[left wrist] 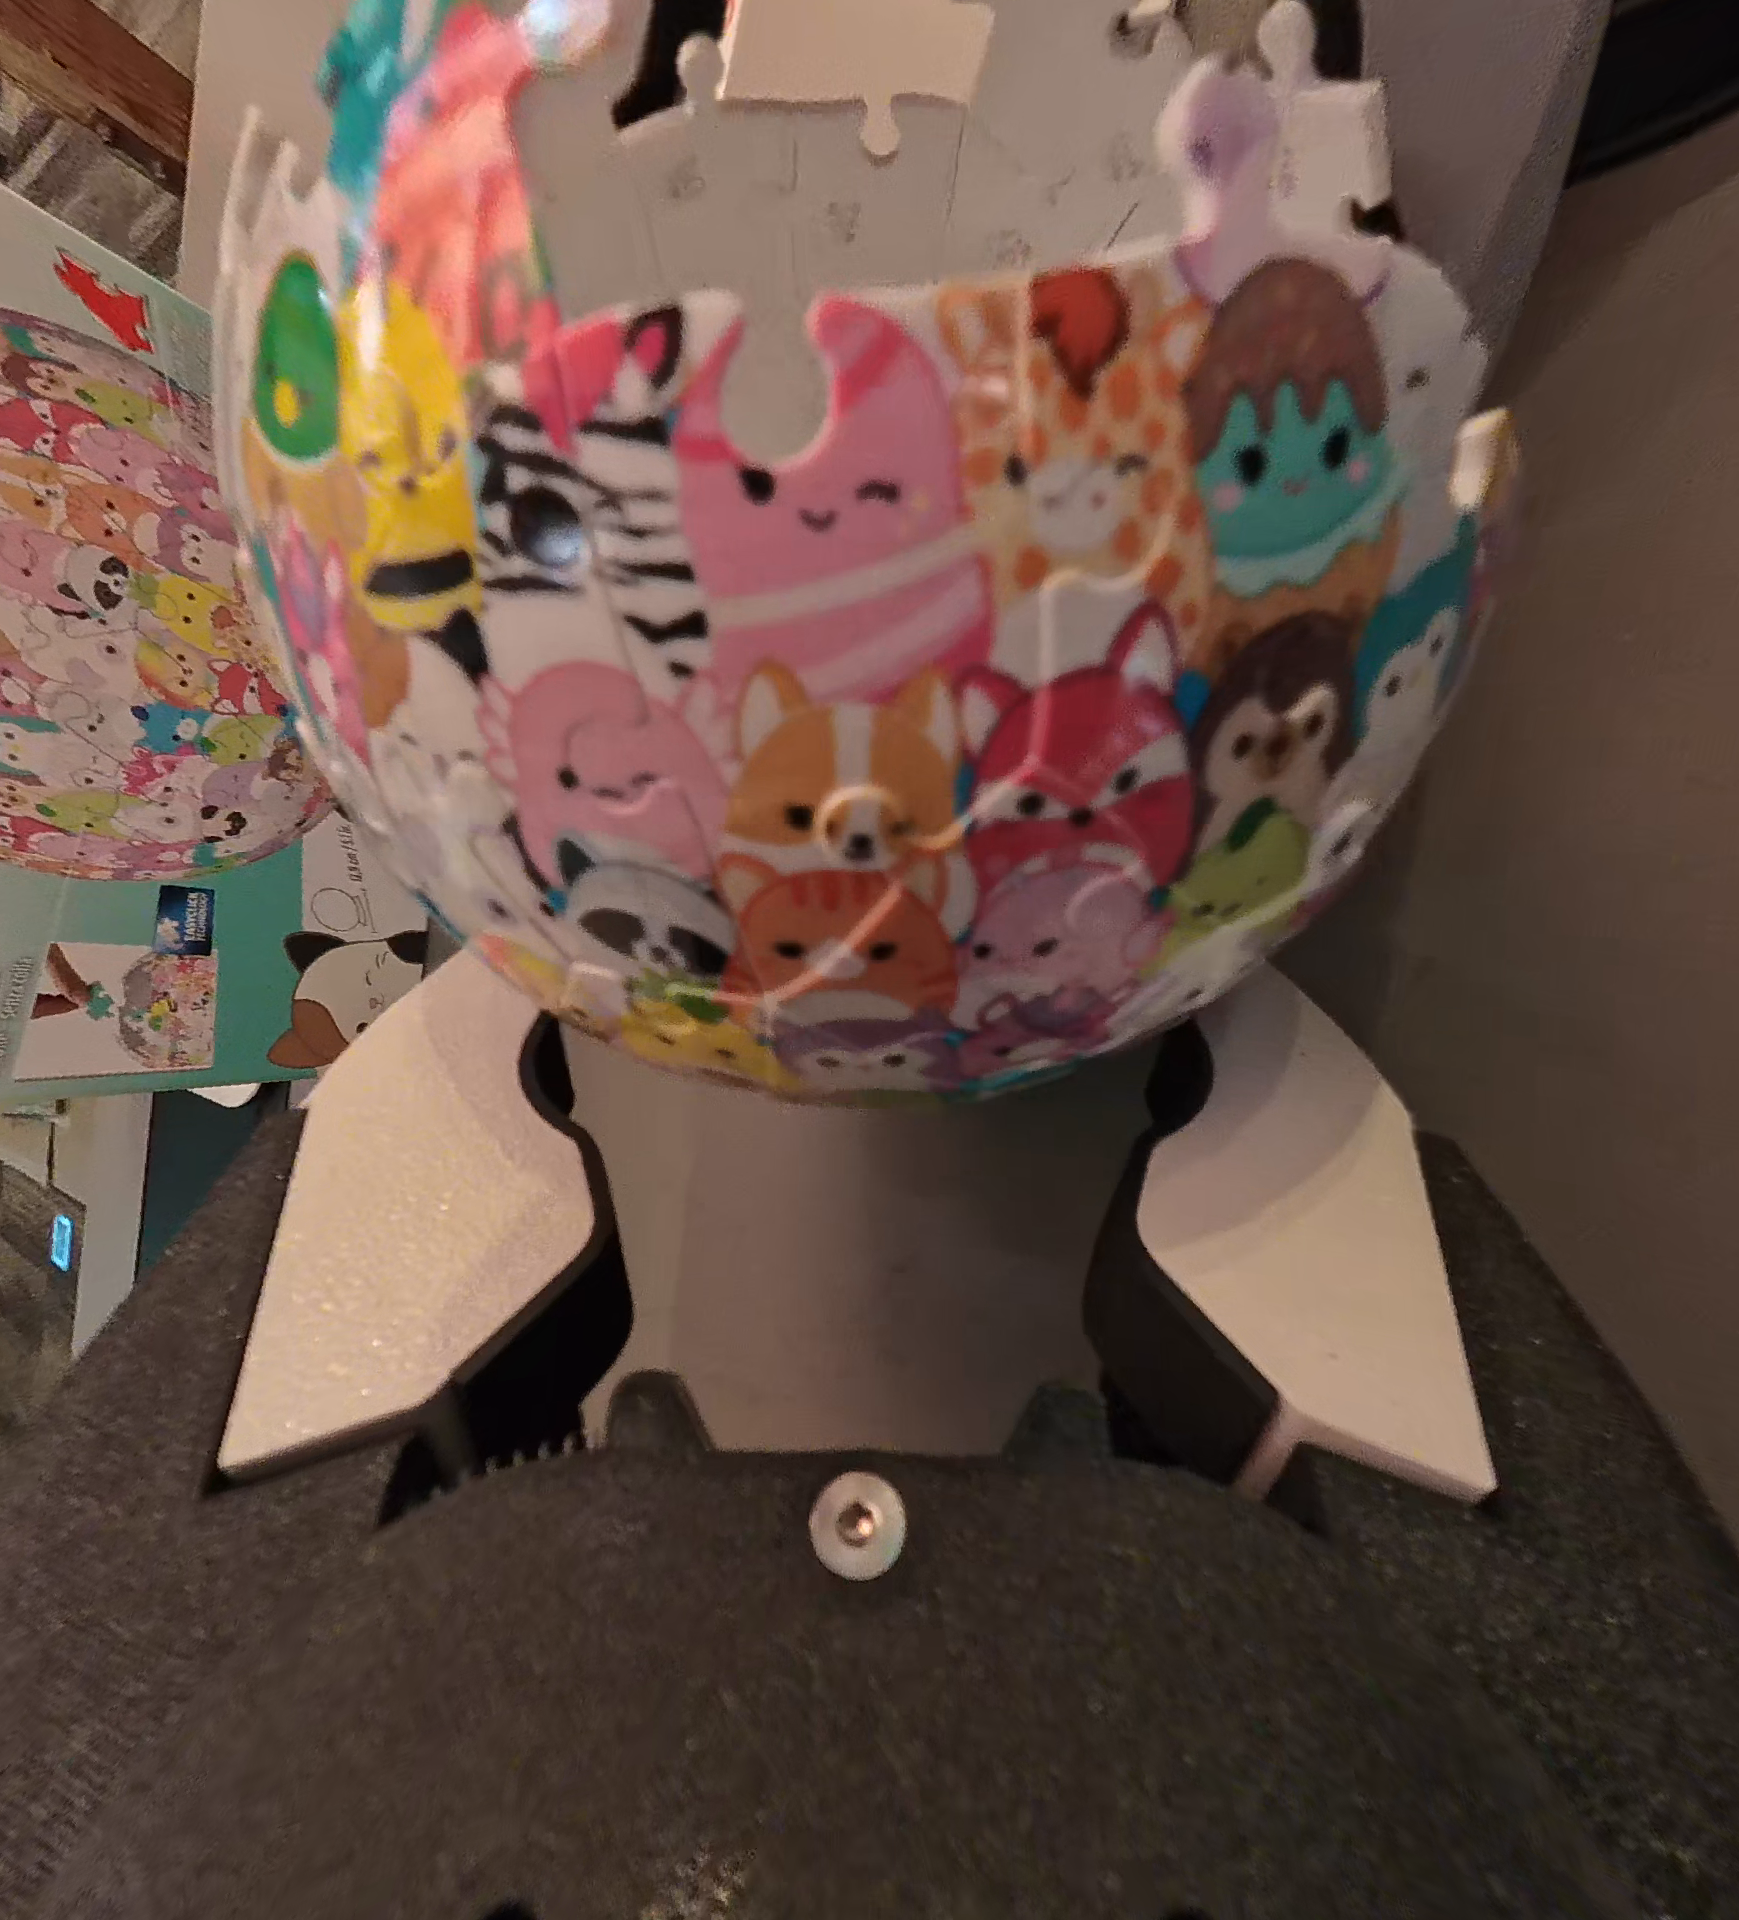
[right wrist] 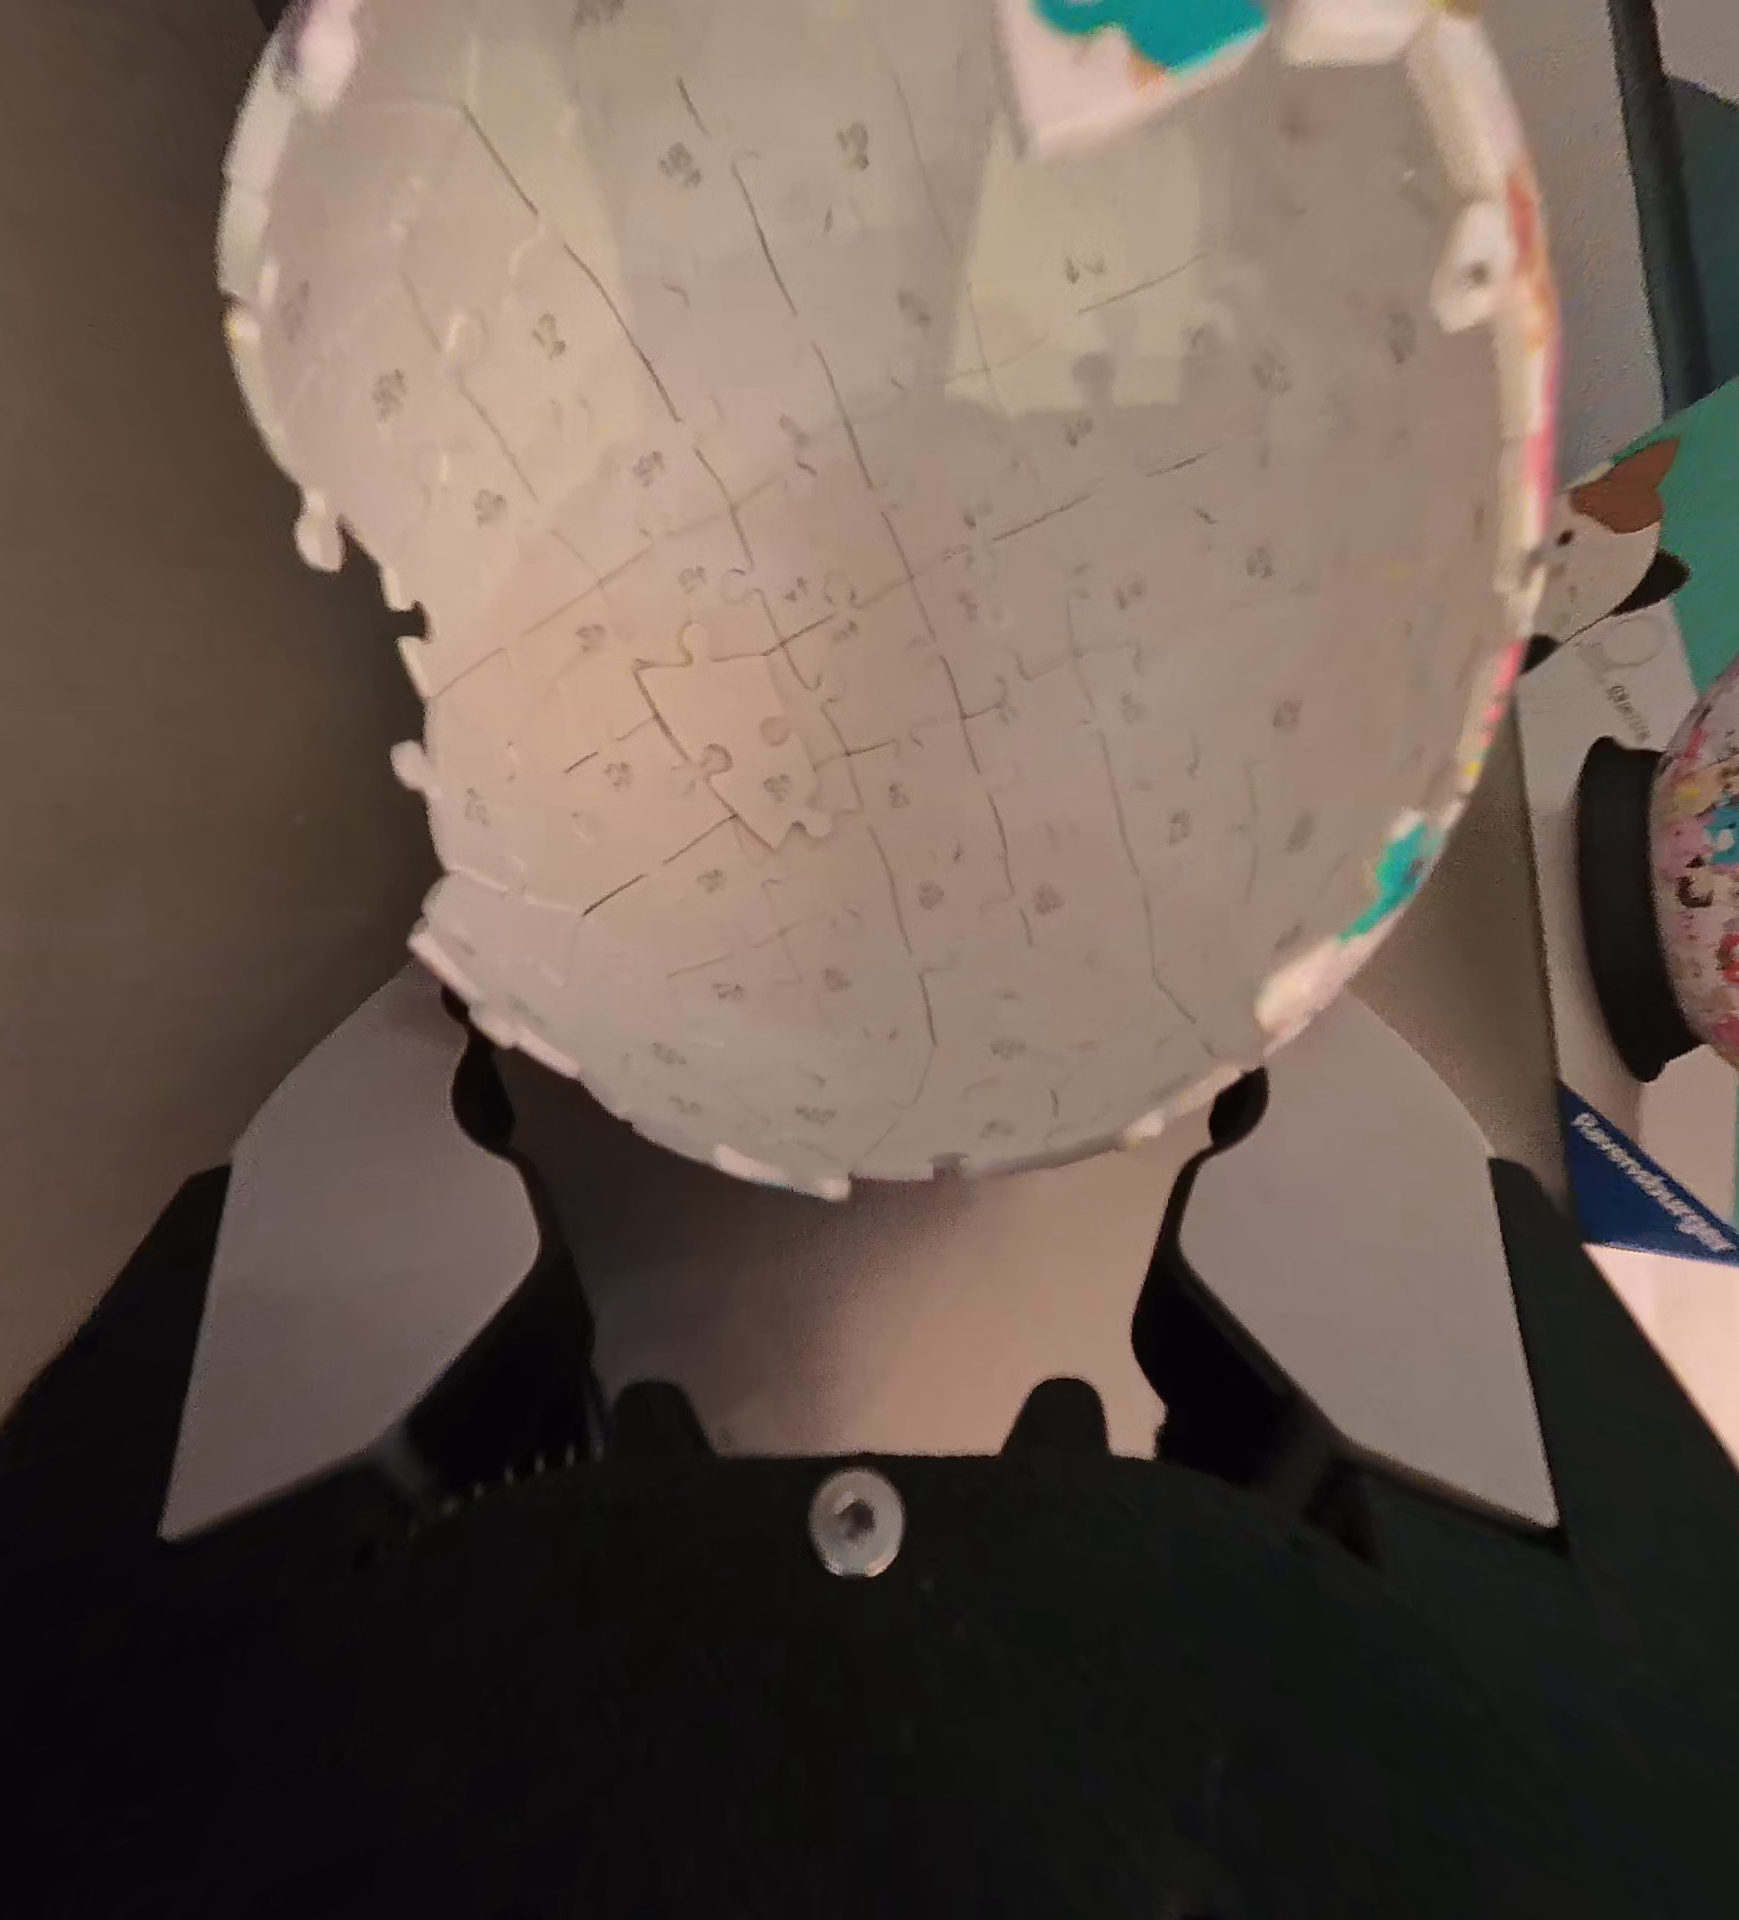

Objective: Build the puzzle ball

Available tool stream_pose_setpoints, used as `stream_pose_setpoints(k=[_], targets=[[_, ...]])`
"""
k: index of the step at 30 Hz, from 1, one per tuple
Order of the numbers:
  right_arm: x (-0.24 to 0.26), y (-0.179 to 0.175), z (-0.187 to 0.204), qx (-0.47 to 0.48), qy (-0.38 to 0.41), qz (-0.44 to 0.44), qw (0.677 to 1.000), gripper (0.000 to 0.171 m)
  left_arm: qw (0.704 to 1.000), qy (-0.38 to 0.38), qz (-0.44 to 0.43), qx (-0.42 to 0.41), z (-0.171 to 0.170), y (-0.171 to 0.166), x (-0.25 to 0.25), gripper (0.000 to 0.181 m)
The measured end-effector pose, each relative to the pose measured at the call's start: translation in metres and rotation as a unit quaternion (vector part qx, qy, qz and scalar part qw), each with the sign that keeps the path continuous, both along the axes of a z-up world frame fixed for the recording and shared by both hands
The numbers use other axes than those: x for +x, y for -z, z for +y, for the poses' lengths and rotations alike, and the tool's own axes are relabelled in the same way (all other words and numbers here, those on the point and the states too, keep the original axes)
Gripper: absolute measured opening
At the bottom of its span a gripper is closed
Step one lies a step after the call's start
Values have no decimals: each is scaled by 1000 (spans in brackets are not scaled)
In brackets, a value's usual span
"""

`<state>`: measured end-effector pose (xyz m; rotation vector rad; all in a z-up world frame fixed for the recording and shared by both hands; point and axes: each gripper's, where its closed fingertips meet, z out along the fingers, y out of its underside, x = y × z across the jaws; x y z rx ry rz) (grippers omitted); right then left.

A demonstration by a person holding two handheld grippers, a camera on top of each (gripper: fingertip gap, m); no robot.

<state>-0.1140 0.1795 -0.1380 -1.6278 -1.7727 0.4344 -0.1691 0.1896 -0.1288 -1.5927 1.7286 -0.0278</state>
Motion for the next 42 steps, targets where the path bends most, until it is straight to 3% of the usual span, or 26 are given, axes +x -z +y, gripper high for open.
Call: stream_pose_setpoints(k=[8,13,20,26,33,42], targets=[[13,-14,-23,-104,-13,41,994,133,1000,15,12,9,-7,-1,6,115],[21,-11,-30,-95,-19,33,995,133,999,44,20,11,-19,-2,15,134],[24,-6,-39,-95,-39,36,994,132,998,63,-11,27,-21,-10,34,146],[28,-6,-40,-95,-56,39,993,132,995,91,-16,47,-23,-13,41,146],[32,-5,-41,-93,-71,44,992,128,982,127,52,128,-24,-15,40,144],[52,-31,-39,-45,-10,79,996,128,979,121,66,152,-27,-17,40,142]])
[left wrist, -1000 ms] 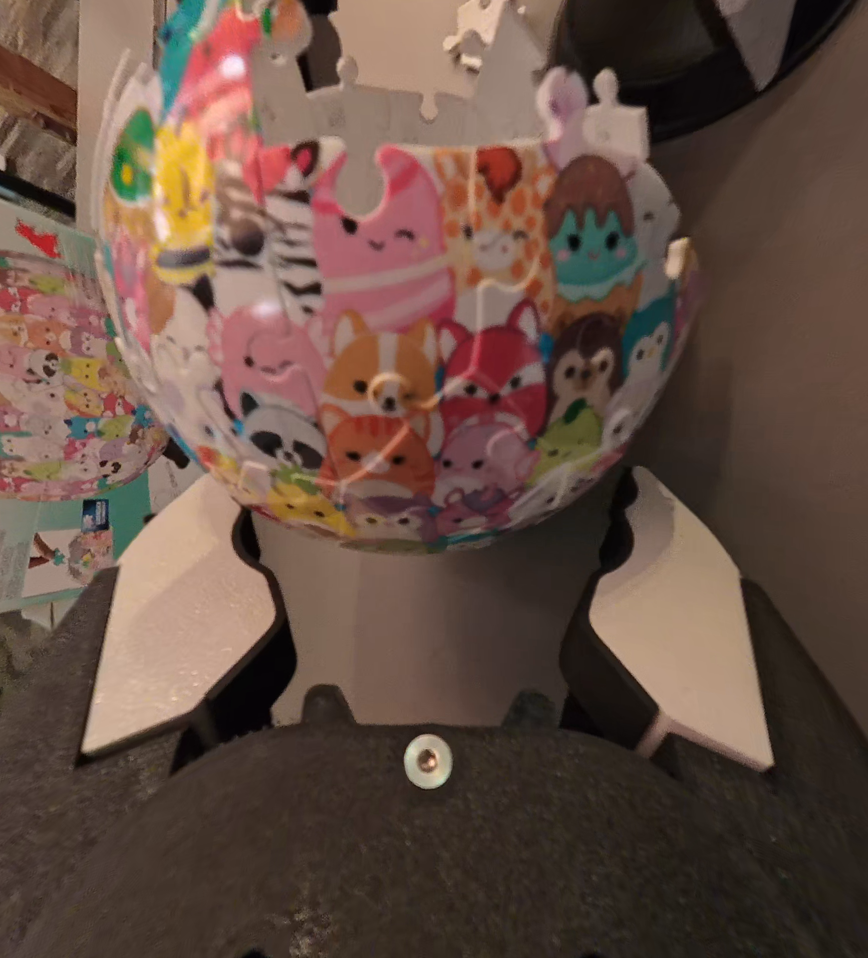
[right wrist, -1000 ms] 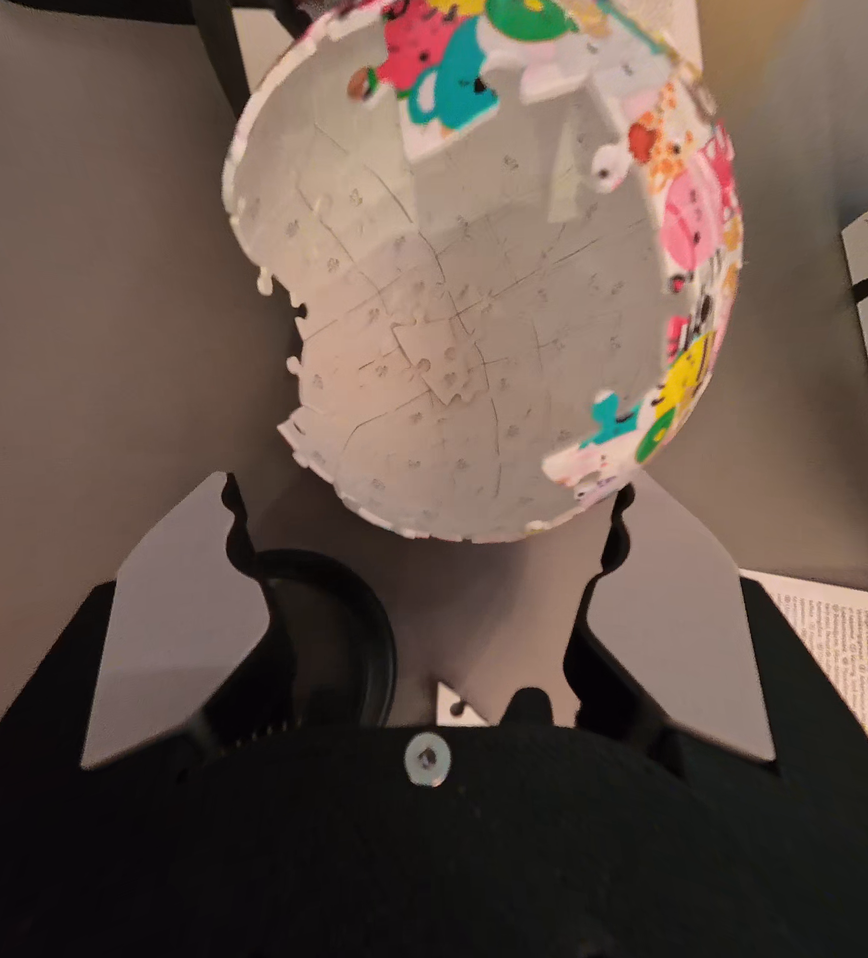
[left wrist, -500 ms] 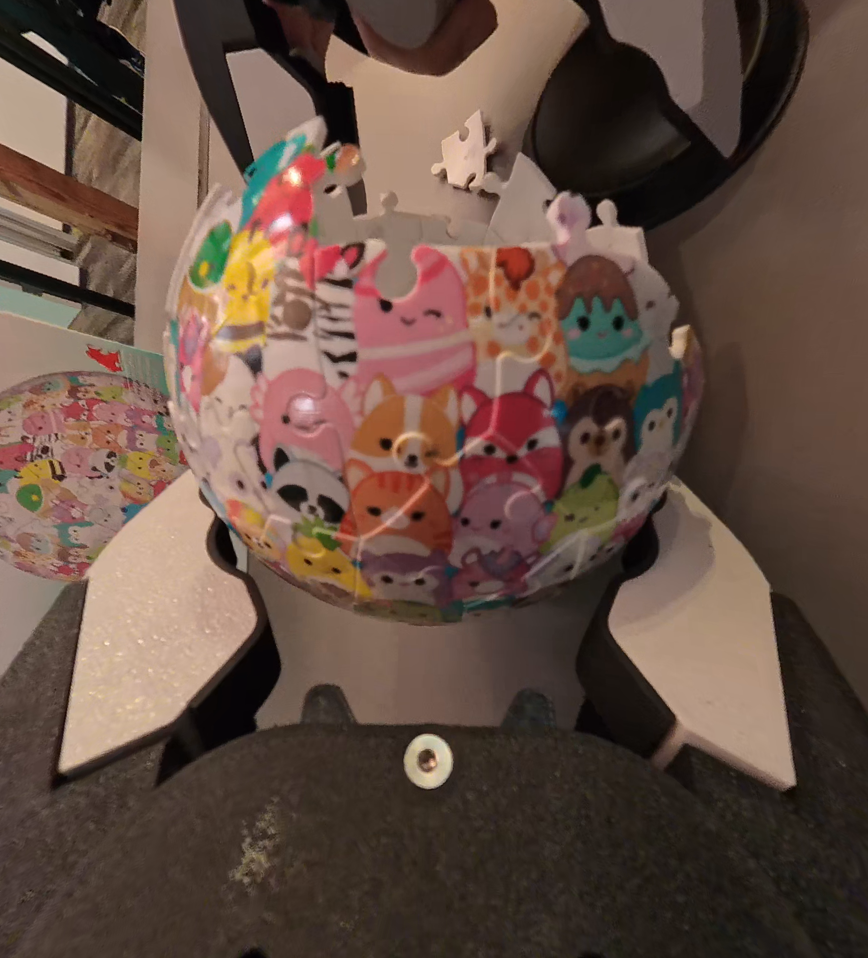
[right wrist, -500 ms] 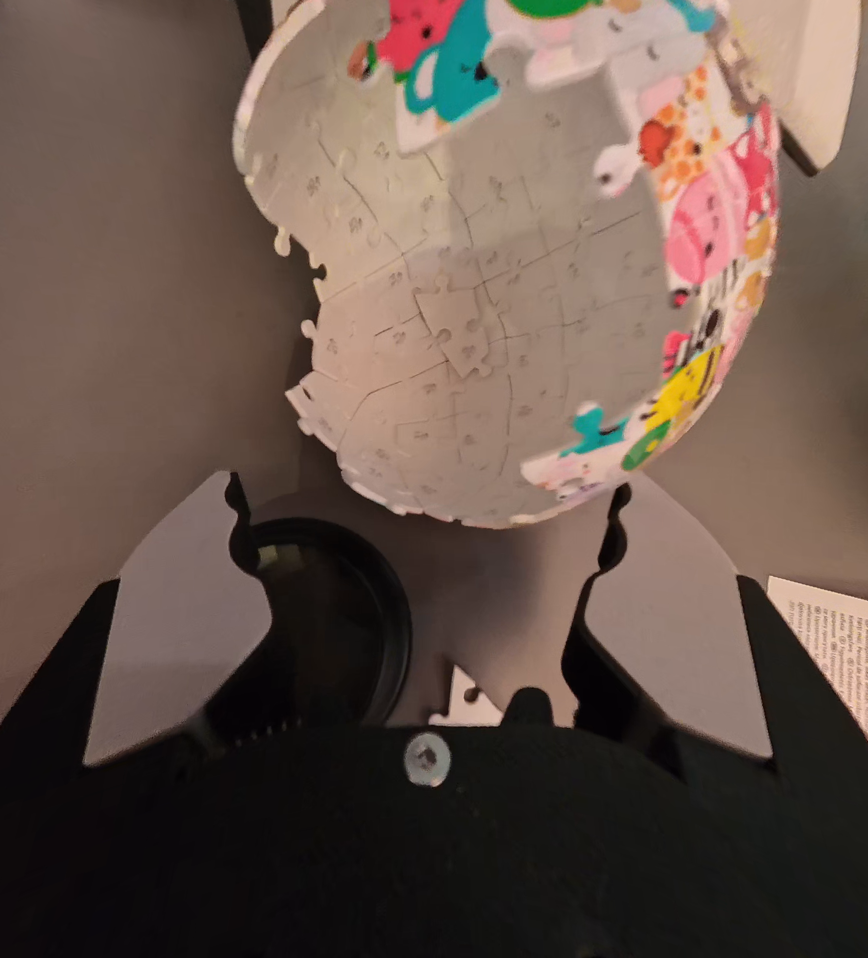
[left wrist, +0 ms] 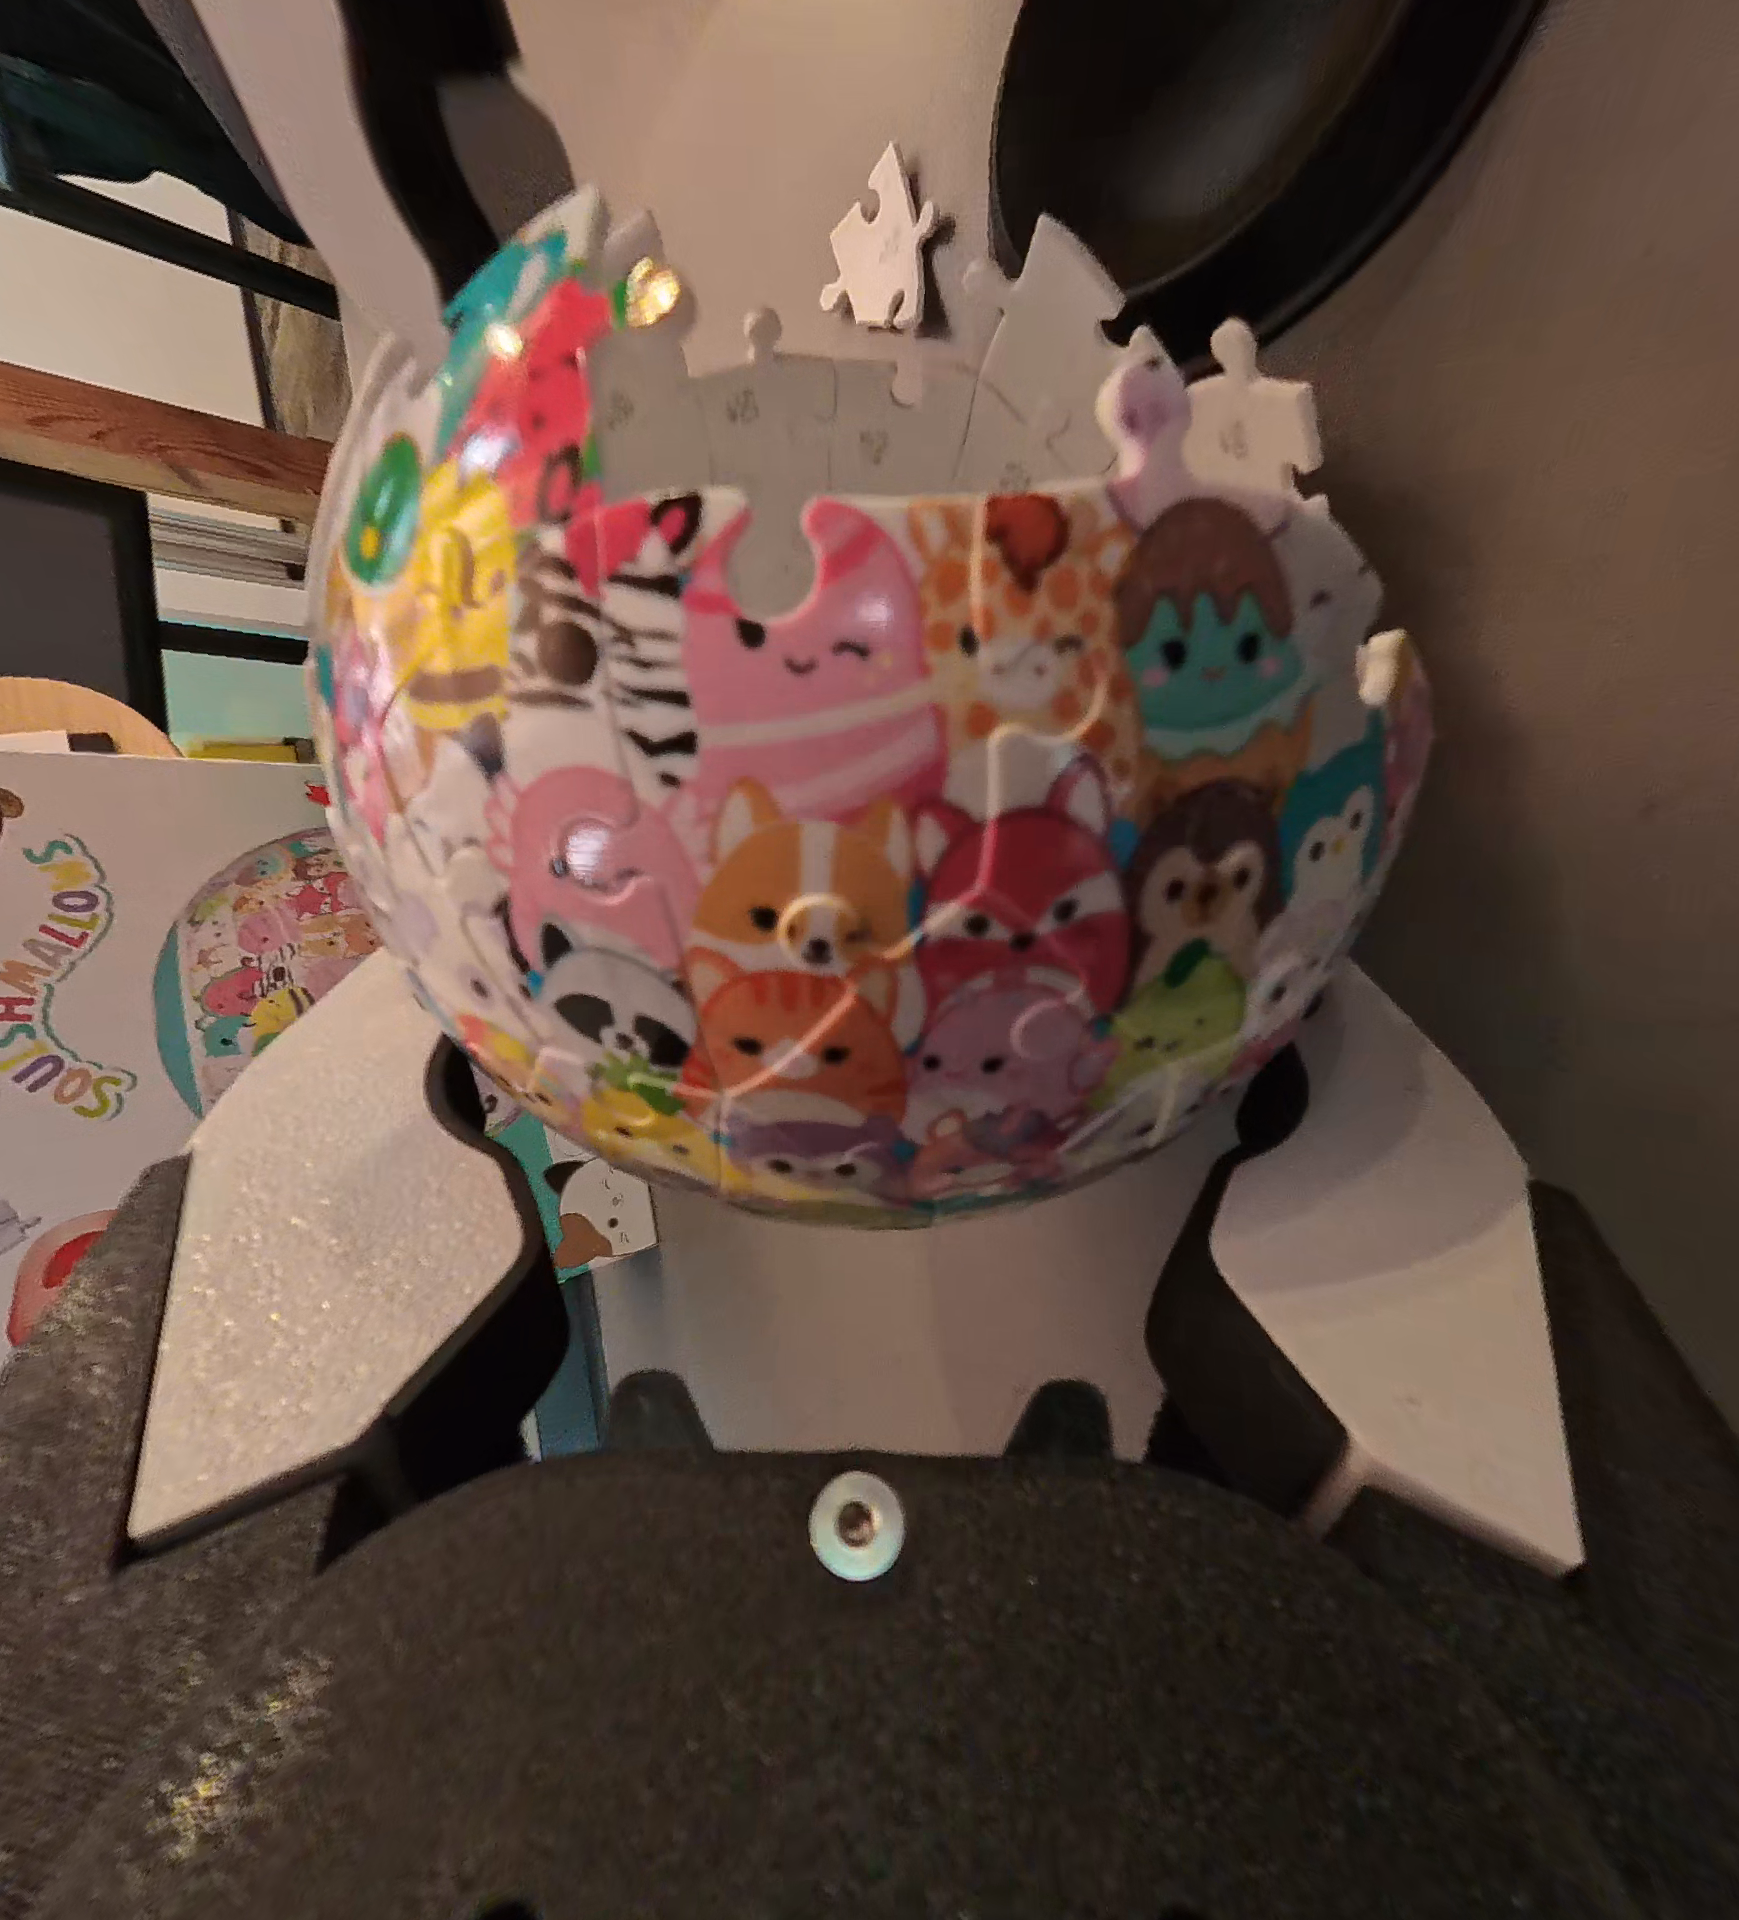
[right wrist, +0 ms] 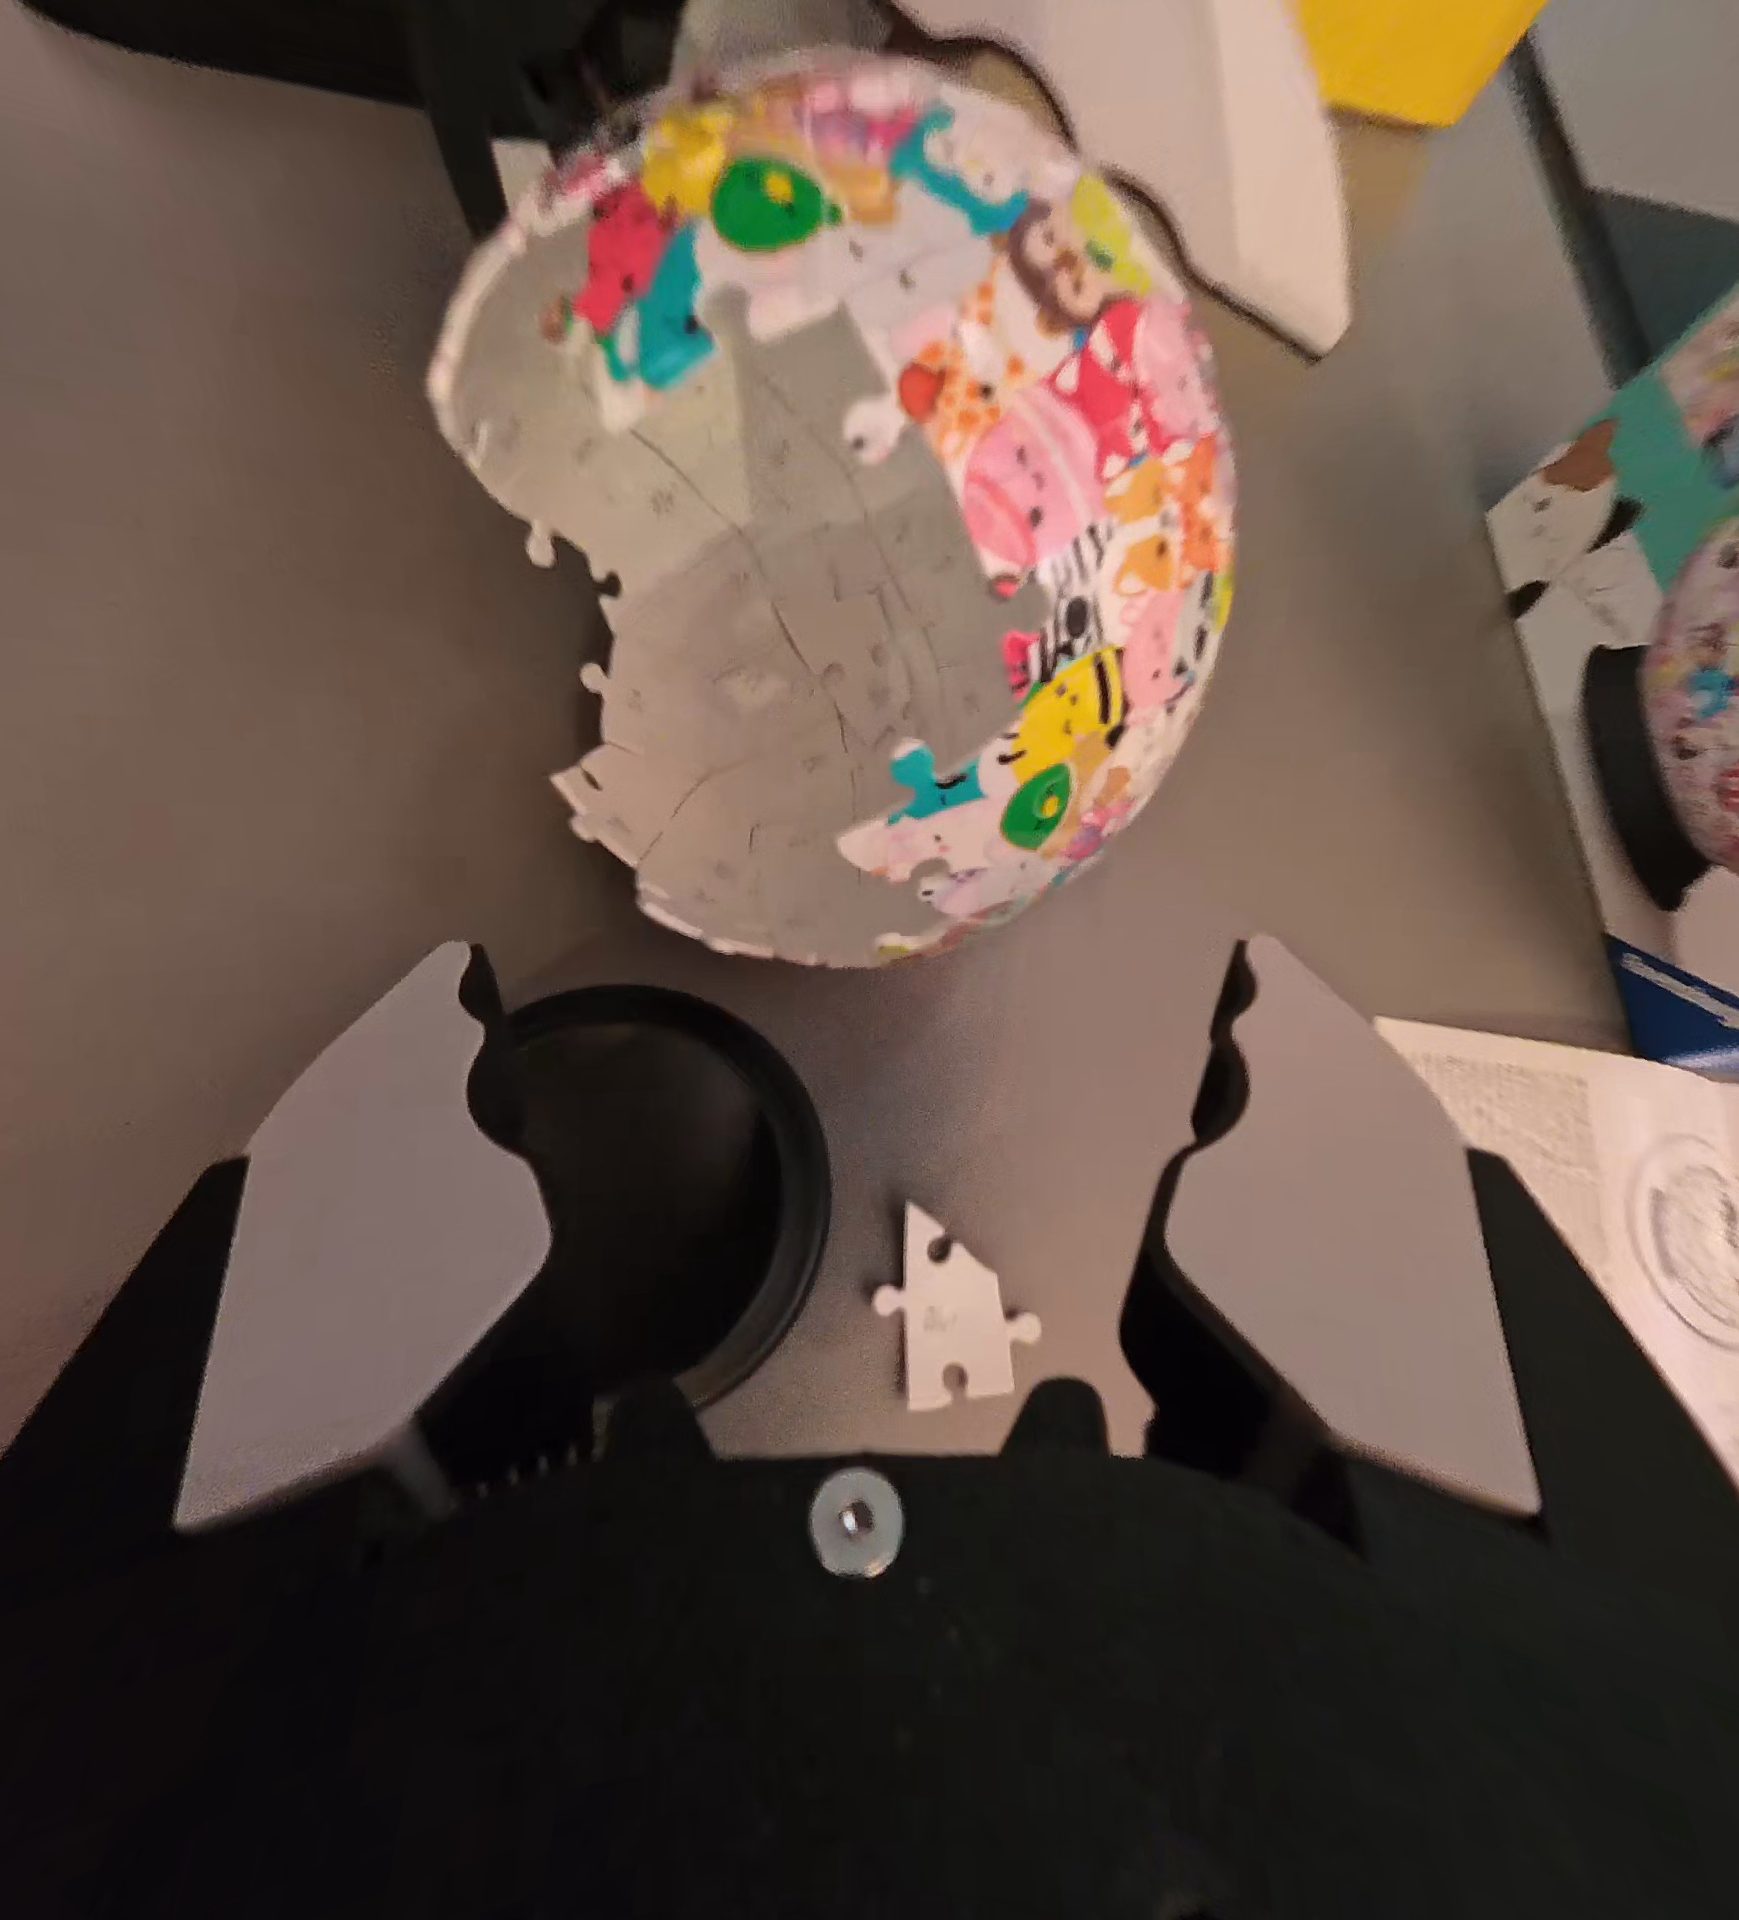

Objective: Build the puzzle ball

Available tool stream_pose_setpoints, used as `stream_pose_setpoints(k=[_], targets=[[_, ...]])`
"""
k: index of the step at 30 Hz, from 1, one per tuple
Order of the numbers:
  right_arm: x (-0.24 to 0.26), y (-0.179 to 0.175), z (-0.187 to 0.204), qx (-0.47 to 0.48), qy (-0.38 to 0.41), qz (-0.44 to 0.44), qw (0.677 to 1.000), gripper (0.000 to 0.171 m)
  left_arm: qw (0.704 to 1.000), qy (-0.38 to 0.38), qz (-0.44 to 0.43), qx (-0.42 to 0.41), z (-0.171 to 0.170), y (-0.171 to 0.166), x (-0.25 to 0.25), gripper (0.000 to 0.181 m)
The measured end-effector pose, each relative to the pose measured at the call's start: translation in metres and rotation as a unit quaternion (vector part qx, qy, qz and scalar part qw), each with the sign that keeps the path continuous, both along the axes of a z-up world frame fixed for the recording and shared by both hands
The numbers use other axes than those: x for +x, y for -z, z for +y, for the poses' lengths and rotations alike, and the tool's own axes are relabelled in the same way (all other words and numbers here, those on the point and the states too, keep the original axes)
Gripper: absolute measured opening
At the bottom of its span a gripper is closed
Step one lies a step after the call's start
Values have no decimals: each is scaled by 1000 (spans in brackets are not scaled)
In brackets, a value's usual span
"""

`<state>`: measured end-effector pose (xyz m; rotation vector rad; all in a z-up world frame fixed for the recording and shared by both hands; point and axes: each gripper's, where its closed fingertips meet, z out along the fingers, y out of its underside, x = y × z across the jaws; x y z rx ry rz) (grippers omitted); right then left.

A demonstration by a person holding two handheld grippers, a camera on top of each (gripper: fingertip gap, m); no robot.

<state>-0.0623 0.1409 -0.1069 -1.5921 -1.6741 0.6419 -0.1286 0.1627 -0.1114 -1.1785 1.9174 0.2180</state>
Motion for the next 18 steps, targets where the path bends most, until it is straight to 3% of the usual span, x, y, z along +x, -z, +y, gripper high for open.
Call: stream_pose_setpoints(k=[3,6,9,12,18], targets=[[11,-30,-17,18,14,44,999,114,1000,-6,3,1,0,0,-1,142],[9,-65,-61,-31,-38,135,990,94,1000,-11,5,-2,0,1,-1,142],[-7,-76,-91,-98,-79,185,975,112,1000,-20,6,-11,2,2,-3,143],[-24,-51,-94,-123,-83,135,980,135,999,-24,2,-21,2,2,-3,143],[-51,-21,-93,-101,-96,59,989,139,999,-28,1,-28,3,3,-6,143]])
